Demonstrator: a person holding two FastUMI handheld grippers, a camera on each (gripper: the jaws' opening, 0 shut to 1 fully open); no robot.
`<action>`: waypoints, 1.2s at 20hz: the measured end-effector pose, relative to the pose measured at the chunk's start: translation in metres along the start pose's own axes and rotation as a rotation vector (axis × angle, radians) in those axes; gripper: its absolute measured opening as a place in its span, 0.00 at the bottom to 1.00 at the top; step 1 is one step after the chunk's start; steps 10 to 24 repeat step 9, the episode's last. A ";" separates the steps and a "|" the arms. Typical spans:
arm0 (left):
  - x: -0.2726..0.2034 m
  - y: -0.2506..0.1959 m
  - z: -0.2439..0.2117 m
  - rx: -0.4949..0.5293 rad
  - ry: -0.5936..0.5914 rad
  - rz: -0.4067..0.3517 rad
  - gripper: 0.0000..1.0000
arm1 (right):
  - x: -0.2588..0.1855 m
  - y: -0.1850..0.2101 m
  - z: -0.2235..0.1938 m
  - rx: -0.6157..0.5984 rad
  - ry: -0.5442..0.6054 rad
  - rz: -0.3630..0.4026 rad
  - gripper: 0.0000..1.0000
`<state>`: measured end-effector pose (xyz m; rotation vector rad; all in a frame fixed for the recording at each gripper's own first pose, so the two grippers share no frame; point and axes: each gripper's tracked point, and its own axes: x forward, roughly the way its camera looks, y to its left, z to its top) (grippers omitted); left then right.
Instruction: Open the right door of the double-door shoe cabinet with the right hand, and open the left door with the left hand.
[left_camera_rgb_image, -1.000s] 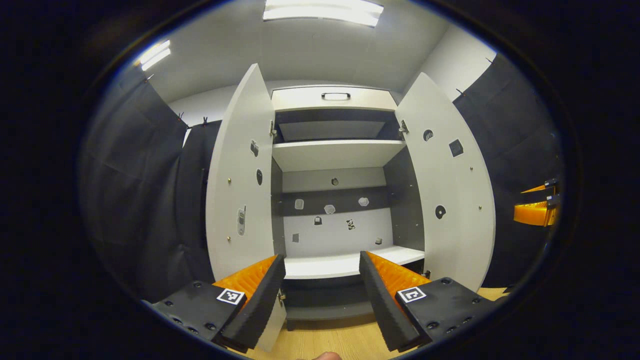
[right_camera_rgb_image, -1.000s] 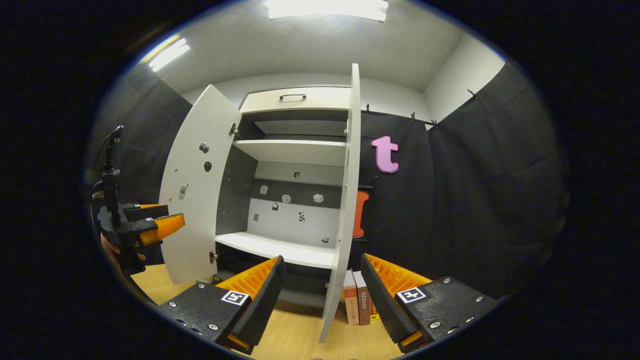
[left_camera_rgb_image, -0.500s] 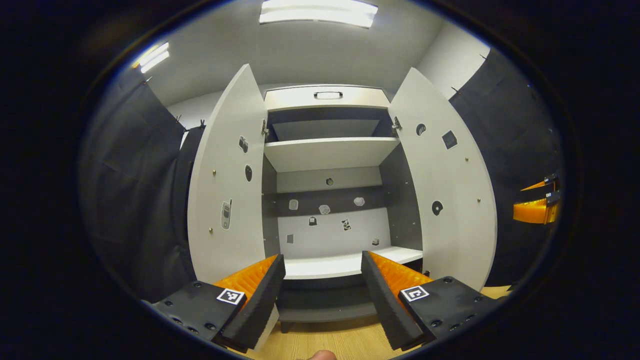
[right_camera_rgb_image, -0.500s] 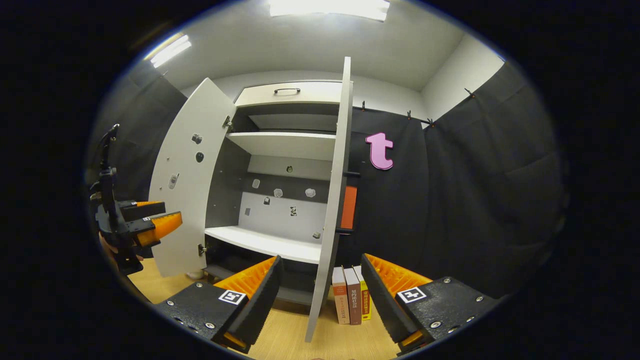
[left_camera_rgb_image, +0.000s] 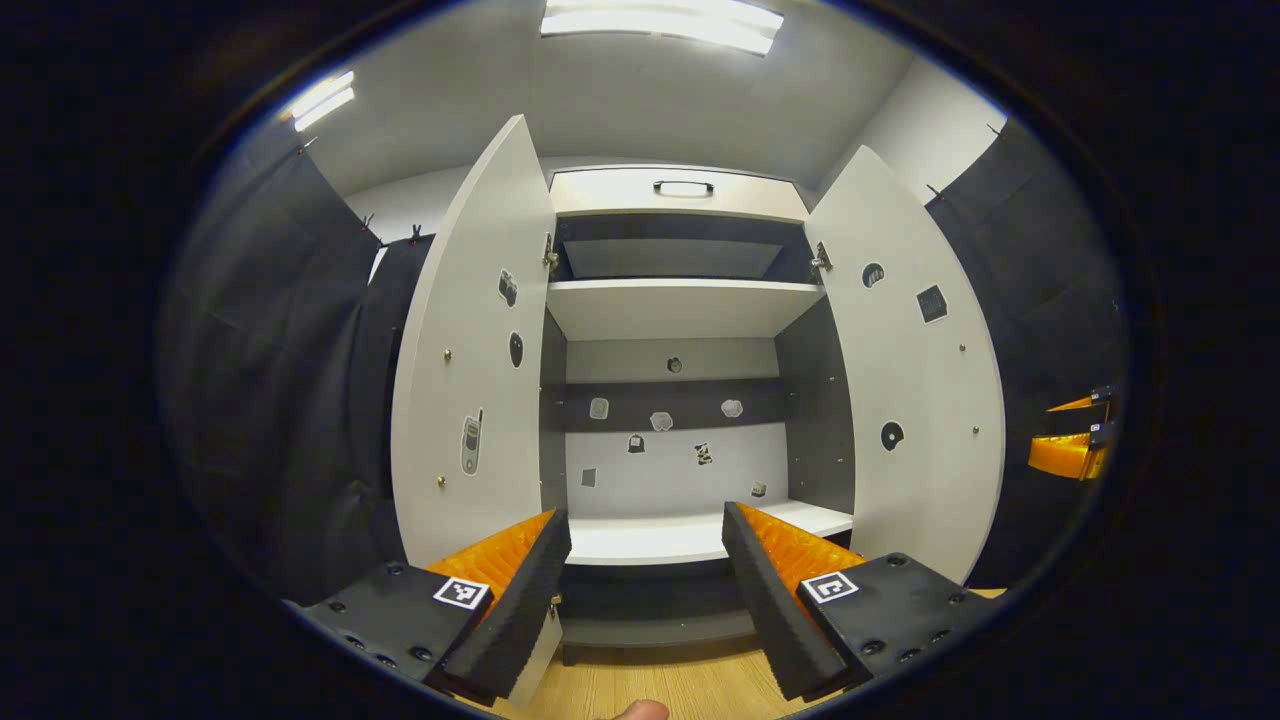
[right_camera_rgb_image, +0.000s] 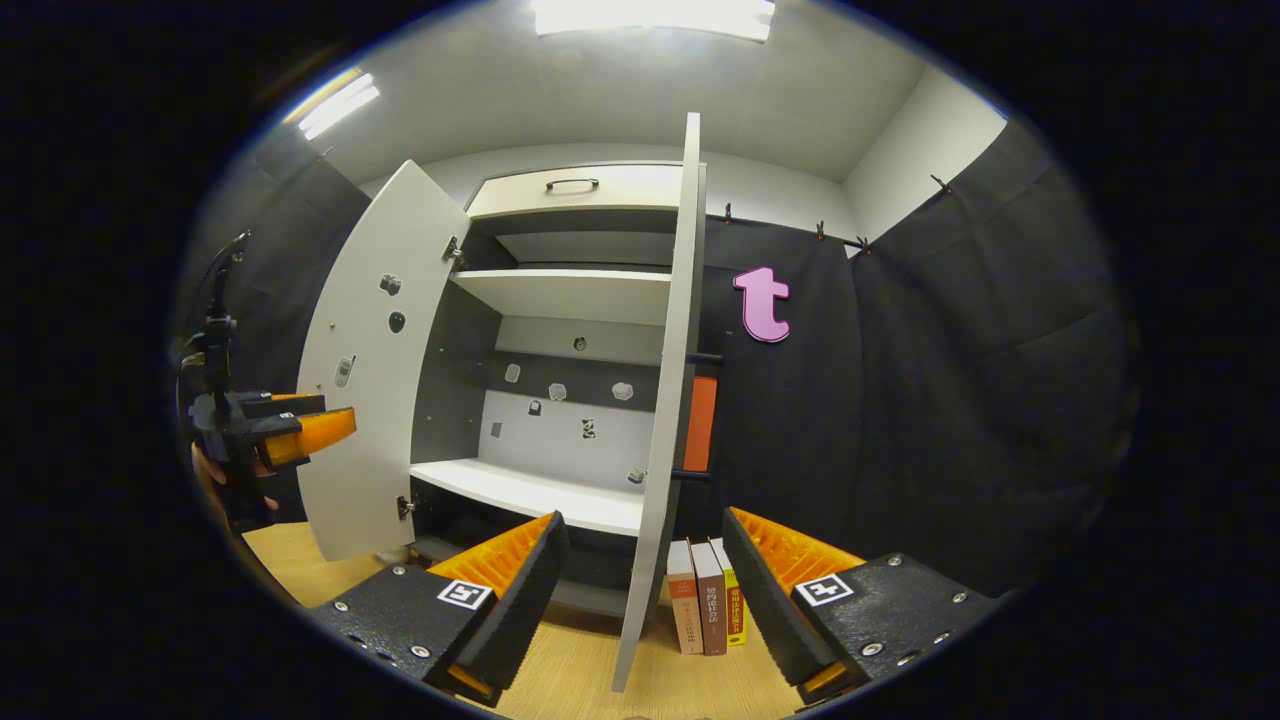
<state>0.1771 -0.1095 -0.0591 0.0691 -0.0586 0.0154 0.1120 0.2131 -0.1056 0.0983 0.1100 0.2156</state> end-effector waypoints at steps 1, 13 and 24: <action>0.000 0.000 0.000 -0.007 0.004 0.001 0.98 | 0.001 -0.001 0.001 0.003 0.000 -0.001 0.94; 0.001 0.001 0.003 -0.024 -0.006 0.012 0.98 | 0.005 0.006 0.000 0.016 0.007 0.011 0.94; 0.001 0.001 0.003 -0.024 -0.006 0.012 0.98 | 0.005 0.006 0.000 0.016 0.007 0.011 0.94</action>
